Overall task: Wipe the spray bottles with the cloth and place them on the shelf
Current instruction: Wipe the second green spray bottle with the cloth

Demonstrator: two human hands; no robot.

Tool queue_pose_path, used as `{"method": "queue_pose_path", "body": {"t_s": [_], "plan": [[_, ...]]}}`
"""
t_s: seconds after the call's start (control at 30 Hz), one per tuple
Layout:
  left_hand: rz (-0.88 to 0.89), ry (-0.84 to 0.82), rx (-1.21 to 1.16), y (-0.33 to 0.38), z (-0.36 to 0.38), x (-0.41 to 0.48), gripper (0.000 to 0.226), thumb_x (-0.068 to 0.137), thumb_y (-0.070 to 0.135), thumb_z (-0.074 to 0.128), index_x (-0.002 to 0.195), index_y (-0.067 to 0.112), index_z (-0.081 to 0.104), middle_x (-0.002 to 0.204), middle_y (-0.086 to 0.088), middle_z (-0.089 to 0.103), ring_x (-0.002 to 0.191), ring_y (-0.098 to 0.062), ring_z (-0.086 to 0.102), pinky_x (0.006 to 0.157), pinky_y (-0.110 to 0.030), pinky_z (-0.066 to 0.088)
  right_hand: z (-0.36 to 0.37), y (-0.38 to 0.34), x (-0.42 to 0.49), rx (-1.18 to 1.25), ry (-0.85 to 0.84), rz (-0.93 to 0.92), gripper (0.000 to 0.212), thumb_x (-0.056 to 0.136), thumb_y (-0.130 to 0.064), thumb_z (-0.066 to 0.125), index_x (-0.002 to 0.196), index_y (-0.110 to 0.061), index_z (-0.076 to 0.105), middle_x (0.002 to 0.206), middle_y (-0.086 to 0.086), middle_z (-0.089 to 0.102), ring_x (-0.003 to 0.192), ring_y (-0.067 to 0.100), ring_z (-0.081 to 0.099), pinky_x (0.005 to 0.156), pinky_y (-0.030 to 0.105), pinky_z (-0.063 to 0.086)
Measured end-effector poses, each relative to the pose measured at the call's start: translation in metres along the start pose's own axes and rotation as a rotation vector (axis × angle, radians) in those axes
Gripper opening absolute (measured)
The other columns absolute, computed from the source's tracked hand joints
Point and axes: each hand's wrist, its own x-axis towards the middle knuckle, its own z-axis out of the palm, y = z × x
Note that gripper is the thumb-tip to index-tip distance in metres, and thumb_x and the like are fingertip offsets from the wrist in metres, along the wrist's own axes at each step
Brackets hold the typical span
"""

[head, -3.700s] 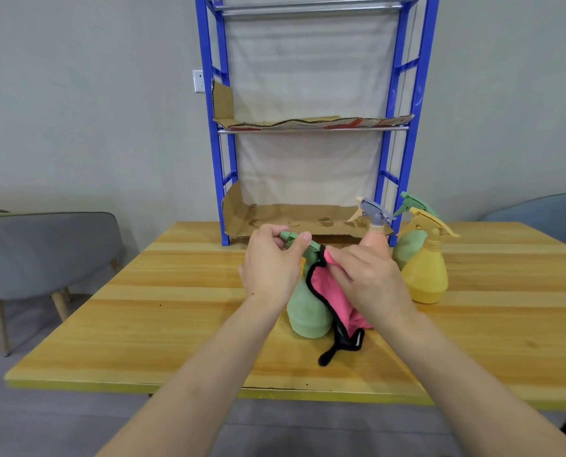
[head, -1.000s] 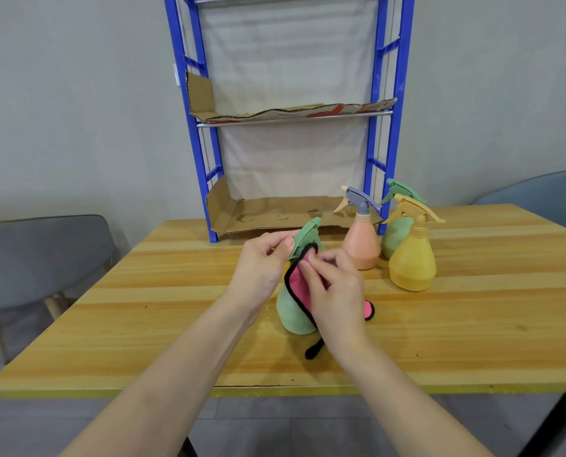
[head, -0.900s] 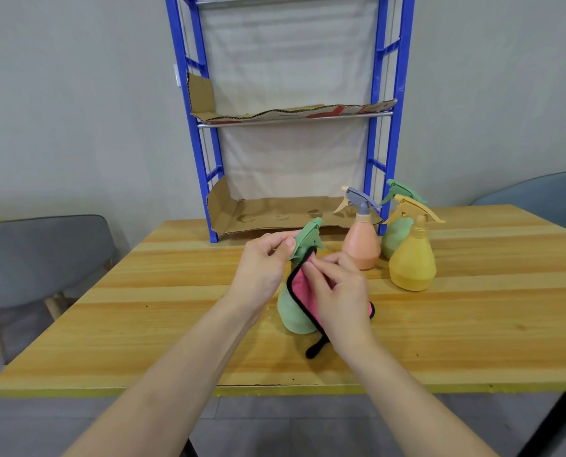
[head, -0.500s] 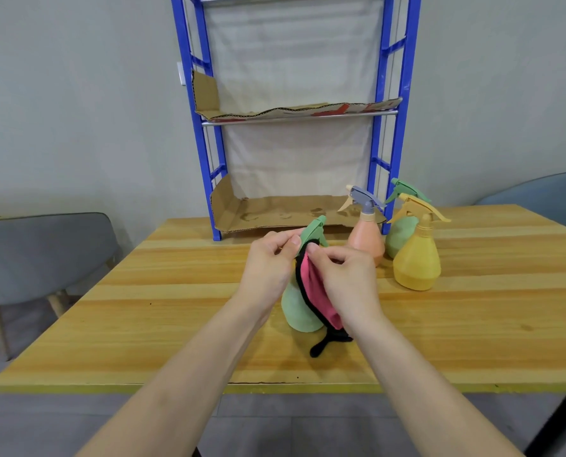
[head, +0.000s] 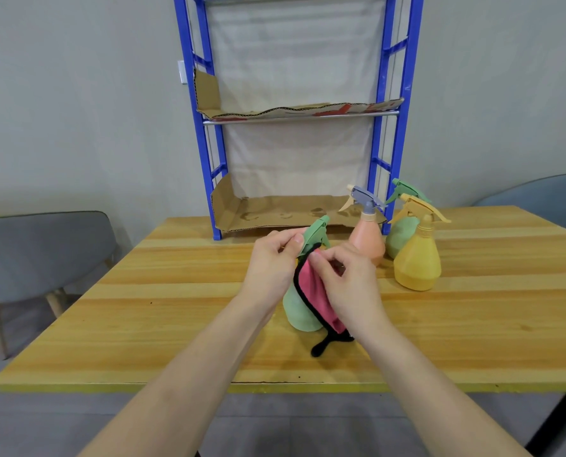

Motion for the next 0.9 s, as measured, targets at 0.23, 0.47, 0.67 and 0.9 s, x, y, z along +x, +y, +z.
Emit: {"method": "queue_pose_path", "body": {"t_s": [0.23,0.47,0.67,0.9], "plan": [[0.015,0.027,-0.007,0.001,0.003,-0.001,0.032,0.107,0.015,0.052,0.120,0.027,0.078,0.121,0.001,0.070,0.114,-0.005,0.065,0.106,-0.033,0.051,0.005,-0.003,0.002,-0.260,0.051,-0.171,0.011,0.090,-0.018,0.078,0.082,-0.012,0.074,0.083,-0.003,0.062,0.075,0.012,0.058,0.069,0.023,0.044],[0.017,0.009,0.008,0.002,0.001,0.000,0.031,0.107,0.016,0.052,0.122,0.026,0.077,0.123,0.002,0.071,0.114,-0.003,0.066,0.103,-0.027,0.050,-0.019,-0.007,0.013,0.029,-0.198,0.088,0.018,0.096,-0.016,0.071,0.079,-0.022,0.077,0.079,-0.013,0.071,0.080,0.000,0.063,0.076,0.019,0.046],[0.033,0.054,-0.011,0.005,0.006,-0.005,0.032,0.107,0.012,0.052,0.120,0.025,0.078,0.119,-0.001,0.069,0.105,0.004,0.064,0.100,-0.022,0.050,0.007,-0.014,0.001,-0.466,0.071,-0.261,0.023,0.086,-0.016,0.080,0.068,-0.010,0.066,0.074,0.001,0.055,0.064,0.022,0.054,0.061,0.032,0.042],[0.034,-0.012,0.057,0.002,-0.001,0.003,0.030,0.107,0.017,0.052,0.124,0.023,0.076,0.121,0.002,0.069,0.110,0.001,0.065,0.092,-0.013,0.046,-0.014,-0.001,0.011,-0.003,-0.109,0.033,0.011,0.091,-0.013,0.077,0.081,-0.010,0.078,0.084,-0.001,0.069,0.082,0.006,0.062,0.077,0.018,0.044]]}}
